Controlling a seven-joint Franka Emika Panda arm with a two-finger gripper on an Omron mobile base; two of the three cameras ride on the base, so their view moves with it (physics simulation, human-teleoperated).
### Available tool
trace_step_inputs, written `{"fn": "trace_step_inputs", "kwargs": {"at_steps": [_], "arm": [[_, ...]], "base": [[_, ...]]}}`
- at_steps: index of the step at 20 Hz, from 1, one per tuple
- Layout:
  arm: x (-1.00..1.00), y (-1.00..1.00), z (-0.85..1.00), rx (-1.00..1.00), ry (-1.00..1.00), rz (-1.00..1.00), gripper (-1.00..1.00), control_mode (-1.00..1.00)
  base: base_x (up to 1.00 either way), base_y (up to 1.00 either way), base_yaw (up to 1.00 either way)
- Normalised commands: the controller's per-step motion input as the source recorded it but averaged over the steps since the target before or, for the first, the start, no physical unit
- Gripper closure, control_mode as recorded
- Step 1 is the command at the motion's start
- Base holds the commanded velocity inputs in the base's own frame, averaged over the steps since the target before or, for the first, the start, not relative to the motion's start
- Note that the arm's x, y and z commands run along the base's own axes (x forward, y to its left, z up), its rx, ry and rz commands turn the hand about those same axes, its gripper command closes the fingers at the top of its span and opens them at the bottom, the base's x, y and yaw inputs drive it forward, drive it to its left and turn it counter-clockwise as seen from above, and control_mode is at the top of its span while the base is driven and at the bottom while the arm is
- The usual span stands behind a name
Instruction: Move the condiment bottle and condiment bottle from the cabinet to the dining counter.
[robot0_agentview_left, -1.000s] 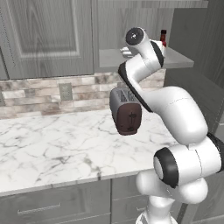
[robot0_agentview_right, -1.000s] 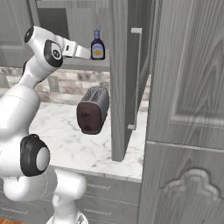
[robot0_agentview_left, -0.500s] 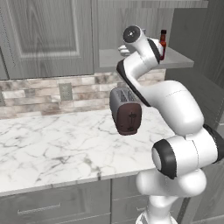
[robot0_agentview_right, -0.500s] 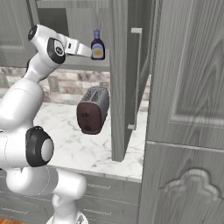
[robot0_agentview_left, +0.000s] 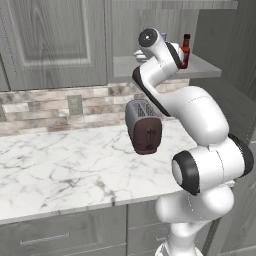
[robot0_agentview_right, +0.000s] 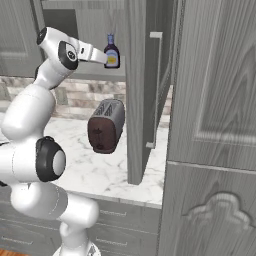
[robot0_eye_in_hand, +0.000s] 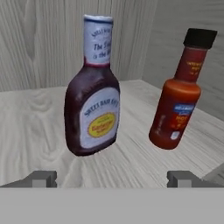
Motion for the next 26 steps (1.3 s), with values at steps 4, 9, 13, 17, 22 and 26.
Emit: {"fn": "trace_step_inputs", "kwargs": {"at_steps": [4,9,13,17,22,26], "arm": [[0.30,0.01,0.04,0.00,0.00,0.00,-1.00,-1.00],[0.24,0.00,0.10,0.00,0.00,0.00,-1.00,-1.00],[0.27,0.06,0.06,0.00,0.00,-0.01,-1.00,-1.00],[0.23,0.02,0.02,0.00,0.00,-0.01,-1.00,-1.00],[0.11,0.00,0.00,0.00,0.00,-0.05,-1.00,-1.00],[0.12,0.00,0.00,0.00,0.00,-0.08,-1.00,-1.00]], "base": [[0.00,0.00,0.00],[0.00,0.00,0.00],[0.00,0.00,0.00],[0.00,0.00,0.00],[0.00,0.00,0.00],[0.00,0.00,0.00]]}}
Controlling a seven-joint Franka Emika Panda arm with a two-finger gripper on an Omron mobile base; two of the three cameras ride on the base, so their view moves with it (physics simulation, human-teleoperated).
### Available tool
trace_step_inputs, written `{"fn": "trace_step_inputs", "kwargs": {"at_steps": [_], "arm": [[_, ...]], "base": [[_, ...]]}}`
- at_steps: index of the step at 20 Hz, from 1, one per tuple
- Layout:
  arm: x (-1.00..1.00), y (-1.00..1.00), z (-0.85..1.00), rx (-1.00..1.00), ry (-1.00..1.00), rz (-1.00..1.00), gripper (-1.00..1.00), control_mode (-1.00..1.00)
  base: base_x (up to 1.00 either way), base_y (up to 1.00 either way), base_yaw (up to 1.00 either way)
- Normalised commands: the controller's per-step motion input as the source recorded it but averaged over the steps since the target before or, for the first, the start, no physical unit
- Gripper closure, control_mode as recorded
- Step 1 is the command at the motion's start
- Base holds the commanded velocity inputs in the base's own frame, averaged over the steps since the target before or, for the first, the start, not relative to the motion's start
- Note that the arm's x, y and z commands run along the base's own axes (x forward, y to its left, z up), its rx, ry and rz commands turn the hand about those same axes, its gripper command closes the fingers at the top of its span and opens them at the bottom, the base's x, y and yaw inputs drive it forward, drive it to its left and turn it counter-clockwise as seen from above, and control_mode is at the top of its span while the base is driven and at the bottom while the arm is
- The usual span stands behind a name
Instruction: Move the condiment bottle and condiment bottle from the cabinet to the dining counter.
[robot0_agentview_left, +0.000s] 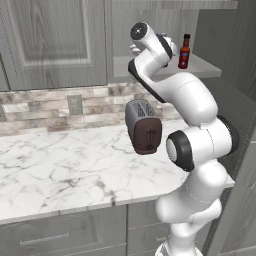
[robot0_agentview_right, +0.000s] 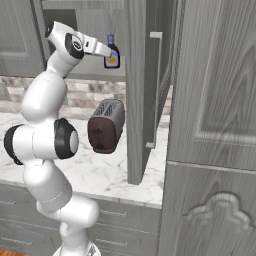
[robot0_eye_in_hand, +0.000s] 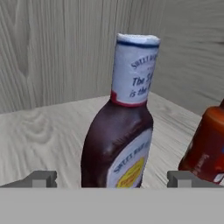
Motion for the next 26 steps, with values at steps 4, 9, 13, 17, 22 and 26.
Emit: {"fn": "trace_step_inputs", "kwargs": {"at_steps": [4,9,13,17,22,26], "arm": [[0.18,0.00,0.00,0.00,-0.04,-0.06,-1.00,-1.00],[0.28,0.05,0.00,0.00,-0.08,-0.03,-1.00,-1.00],[0.24,0.01,0.00,0.00,-0.01,-0.04,-1.00,-1.00],[0.18,0.00,0.00,0.00,0.00,-0.05,-1.00,-1.00],[0.03,-0.09,0.01,0.00,0.07,-0.08,-1.00,-1.00],[0.21,-0.09,0.02,-0.02,0.23,-0.06,-1.00,-1.00]], "base": [[0.00,0.00,0.00],[0.00,0.00,0.00],[0.00,0.00,0.00],[0.00,0.00,0.00],[0.00,0.00,0.00],[0.00,0.00,0.00]]}}
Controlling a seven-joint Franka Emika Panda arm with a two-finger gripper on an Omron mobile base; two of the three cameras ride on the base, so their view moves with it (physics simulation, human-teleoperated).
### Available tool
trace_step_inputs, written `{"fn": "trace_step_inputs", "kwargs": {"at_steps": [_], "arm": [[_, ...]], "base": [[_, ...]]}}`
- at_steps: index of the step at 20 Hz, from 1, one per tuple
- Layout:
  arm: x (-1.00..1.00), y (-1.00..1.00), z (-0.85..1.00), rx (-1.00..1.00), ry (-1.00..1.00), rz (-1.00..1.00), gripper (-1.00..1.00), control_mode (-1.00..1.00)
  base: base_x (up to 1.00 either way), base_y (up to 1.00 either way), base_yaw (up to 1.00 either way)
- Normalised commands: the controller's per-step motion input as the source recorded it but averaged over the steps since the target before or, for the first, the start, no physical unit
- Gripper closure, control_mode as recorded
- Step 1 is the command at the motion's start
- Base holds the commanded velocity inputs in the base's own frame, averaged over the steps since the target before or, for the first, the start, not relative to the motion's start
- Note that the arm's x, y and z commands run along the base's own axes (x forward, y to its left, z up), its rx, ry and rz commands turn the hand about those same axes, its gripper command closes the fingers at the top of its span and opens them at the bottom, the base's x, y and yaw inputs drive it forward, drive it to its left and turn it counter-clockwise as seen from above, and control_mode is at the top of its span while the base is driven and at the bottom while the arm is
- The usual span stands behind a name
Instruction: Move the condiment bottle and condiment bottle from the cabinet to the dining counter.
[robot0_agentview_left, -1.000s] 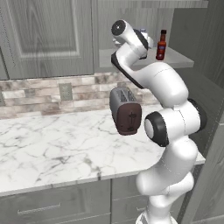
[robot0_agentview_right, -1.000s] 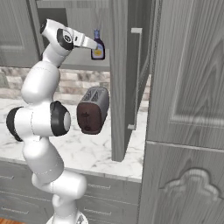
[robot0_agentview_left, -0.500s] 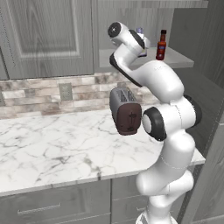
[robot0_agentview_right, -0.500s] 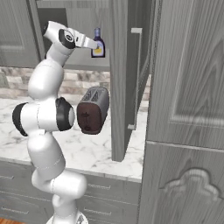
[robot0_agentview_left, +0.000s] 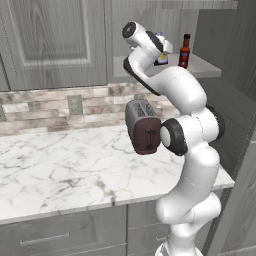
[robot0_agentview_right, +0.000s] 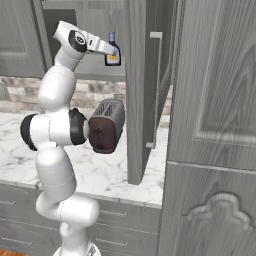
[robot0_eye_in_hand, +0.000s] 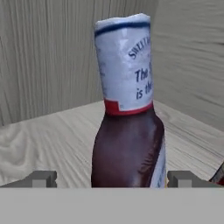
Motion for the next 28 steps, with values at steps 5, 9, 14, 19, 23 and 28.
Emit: {"fn": "trace_step_inputs", "kwargs": {"at_steps": [5,9,14,19,23,28], "arm": [[0.12,0.01,0.00,0.00,0.12,-0.09,1.00,-1.00],[0.00,0.08,0.00,0.00,-0.04,-0.11,1.00,-1.00],[-0.05,0.00,-0.03,0.04,-0.23,-0.08,1.00,-1.00],[-0.10,-0.19,-0.31,0.00,-0.31,-0.07,1.00,-1.00],[-0.32,-0.34,-0.31,-0.01,-0.26,-0.06,1.00,-1.00],[-0.67,-0.52,0.02,-0.01,-0.24,0.00,1.00,-1.00]], "base": [[0.00,0.00,0.00],[0.00,0.00,0.00],[0.00,0.00,0.00],[0.00,0.00,0.00],[0.00,0.00,0.00],[0.00,0.00,0.00]]}}
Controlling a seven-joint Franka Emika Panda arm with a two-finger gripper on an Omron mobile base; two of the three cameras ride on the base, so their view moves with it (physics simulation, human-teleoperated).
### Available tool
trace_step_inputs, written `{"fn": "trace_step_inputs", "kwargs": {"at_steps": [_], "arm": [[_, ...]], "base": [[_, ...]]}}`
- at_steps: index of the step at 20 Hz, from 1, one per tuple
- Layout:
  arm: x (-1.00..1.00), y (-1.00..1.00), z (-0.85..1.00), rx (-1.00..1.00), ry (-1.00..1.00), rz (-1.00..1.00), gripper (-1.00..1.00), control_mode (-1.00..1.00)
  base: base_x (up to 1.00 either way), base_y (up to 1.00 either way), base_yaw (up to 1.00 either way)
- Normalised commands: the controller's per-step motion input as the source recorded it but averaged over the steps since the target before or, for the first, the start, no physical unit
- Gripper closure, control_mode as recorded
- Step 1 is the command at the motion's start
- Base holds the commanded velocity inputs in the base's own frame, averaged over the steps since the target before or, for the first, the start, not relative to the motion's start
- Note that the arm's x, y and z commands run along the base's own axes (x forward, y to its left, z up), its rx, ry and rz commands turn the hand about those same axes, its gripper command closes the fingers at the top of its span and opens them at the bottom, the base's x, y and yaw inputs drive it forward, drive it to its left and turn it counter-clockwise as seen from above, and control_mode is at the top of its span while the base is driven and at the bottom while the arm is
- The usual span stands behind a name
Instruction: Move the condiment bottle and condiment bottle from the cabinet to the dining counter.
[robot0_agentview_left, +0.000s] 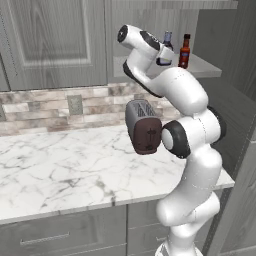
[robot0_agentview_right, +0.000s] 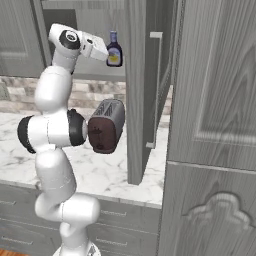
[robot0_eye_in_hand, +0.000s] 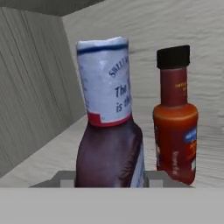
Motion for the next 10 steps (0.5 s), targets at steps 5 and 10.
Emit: {"fn": "trace_step_inputs", "kwargs": {"at_steps": [5,10], "arm": [[-0.84,-0.19,0.18,-0.02,-0.16,0.08,1.00,-1.00],[-0.80,0.00,0.10,-0.03,-0.17,0.12,1.00,-1.00]], "base": [[0.00,0.00,0.00],[0.00,0.00,0.00]]}}
